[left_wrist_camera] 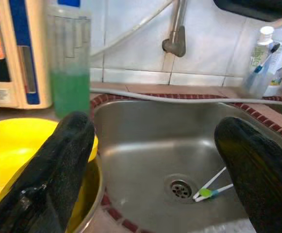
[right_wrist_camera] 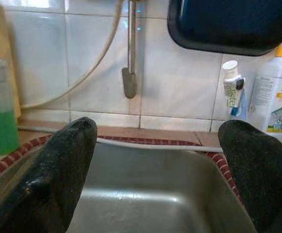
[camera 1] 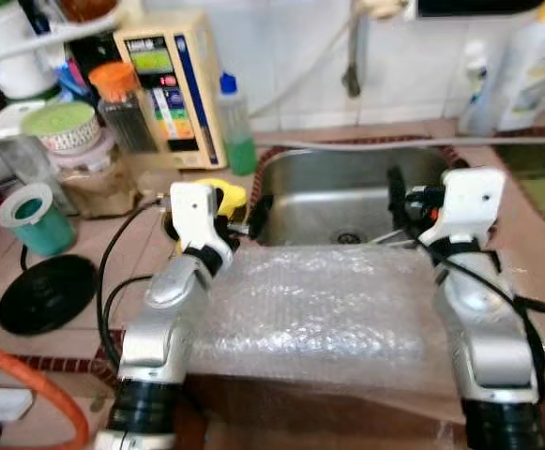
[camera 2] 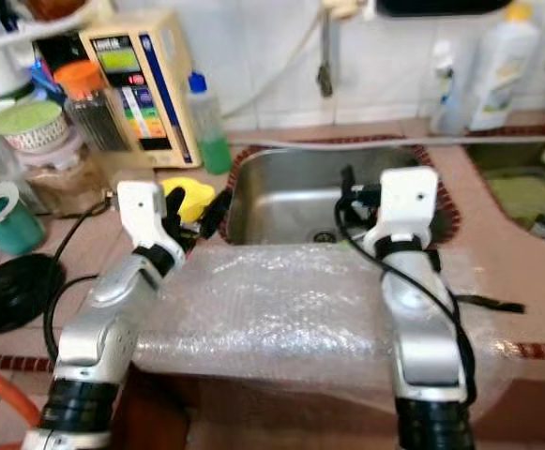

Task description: Kitchen organization

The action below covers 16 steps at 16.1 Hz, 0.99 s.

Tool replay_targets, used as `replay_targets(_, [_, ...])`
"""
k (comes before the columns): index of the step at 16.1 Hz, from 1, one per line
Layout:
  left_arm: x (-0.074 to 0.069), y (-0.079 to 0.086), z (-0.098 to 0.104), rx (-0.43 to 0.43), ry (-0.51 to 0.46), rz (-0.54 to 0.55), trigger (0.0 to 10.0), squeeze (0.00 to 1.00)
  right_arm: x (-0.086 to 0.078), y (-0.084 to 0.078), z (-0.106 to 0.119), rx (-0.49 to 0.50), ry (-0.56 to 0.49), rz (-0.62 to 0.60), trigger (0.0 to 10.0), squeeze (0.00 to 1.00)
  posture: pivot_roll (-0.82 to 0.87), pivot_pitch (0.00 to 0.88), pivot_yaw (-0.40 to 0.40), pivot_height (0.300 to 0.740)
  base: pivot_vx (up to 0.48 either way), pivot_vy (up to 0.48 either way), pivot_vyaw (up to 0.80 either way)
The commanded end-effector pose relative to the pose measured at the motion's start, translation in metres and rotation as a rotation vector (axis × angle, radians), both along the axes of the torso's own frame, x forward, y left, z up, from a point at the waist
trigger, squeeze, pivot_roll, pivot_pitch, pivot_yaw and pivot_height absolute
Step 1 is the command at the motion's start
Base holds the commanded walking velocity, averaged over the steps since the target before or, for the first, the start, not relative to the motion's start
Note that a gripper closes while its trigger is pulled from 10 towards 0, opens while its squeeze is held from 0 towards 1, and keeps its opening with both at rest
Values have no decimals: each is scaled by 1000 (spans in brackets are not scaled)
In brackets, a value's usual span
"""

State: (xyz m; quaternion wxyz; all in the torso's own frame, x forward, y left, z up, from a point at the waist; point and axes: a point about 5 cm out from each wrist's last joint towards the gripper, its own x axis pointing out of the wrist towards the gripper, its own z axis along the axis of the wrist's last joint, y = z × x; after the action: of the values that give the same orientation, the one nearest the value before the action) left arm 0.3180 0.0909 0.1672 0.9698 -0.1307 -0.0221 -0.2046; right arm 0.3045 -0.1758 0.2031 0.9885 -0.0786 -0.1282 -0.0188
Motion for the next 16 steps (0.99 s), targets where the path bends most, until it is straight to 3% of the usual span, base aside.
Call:
replay_targets(1, [-1, -6, 5, -13, -18, -18, 10000, 0, -1, -3, 1, 0, -4, -9, 10000, 0, -93, 0, 125, 740, 266, 0, 0])
replay_targets(5, [-3, -1, 8, -74, -11, 14, 10000, 0, 0, 0, -1, 0, 8, 5, 10000, 0, -83, 0, 116, 740, 0, 0, 0])
replay_targets(8, [-3, -1, 8, -47, -24, 13, 10000, 0, 0, 0, -1, 1, 11, 4, 10000, 0, -81, 0, 116, 740, 0, 0, 0])
replay_targets(16, [-2, -5, 9, -56, -23, -4, 10000, 0, 0, -3, 2, -11, 3, 3, 10000, 0, -89, 0, 112, 740, 0, -447, 0])
